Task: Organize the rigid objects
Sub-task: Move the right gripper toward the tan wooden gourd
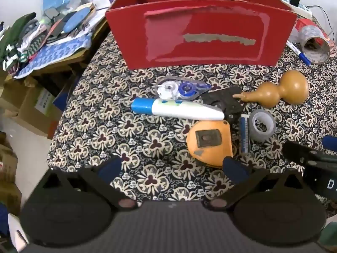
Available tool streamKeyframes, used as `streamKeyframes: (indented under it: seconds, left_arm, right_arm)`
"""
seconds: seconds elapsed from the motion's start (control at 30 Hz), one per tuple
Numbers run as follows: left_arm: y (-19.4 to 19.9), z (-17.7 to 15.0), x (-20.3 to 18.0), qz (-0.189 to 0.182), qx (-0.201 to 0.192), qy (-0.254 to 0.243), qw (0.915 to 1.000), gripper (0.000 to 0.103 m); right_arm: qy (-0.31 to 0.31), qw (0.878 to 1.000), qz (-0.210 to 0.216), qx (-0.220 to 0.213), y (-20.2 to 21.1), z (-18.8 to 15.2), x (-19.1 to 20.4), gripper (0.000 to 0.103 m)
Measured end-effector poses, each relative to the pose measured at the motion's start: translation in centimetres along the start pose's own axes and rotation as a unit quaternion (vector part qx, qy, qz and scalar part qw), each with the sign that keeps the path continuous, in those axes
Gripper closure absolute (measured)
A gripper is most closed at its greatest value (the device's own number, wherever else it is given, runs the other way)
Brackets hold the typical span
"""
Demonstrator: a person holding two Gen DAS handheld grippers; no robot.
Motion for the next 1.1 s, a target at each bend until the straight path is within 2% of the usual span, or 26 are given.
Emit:
streamKeyframes:
  seconds: [0.43, 0.67, 0.87, 1.1]
  left_arm:
    - [0.3, 0.6, -0.4, 0.003, -0.006, 0.001, 1.0000, 0.001]
    - [0.3, 0.7, -0.3, 0.000, -0.019, 0.002, 0.9998, 0.001]
    - [0.2, 1.1, -0.5, 0.011, -0.037, -0.003, 0.9992, 0.001]
    - [-0.2, 1.7, -0.6, 0.028, -0.030, -0.015, 0.9990, 0.001]
  right_arm:
    - [-0.007, 1.000, 0.025, -0.001, 0.1, 0.0, 0.1, 0.031]
    - [-0.005, 1.000, 0.023, -0.004, 0.2, 0.2, 0.1, 0.031]
    - [-0.014, 1.000, 0.025, -0.001, 0.0, 0.4, -0.4, 0.031]
    - [-0.025, 0.999, 0.031, -0.002, -0.2, 0.8, -0.9, 0.032]
Point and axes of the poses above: each gripper's, at about its wrist camera, not at the fingertips, and y roughly against the way its jaws point, x to its left, z to its top, the point moved 6 cm from there along -y, roughly the way its jaws point, and after that the axes turned 5 degrees about z, right-handed, at the moved point
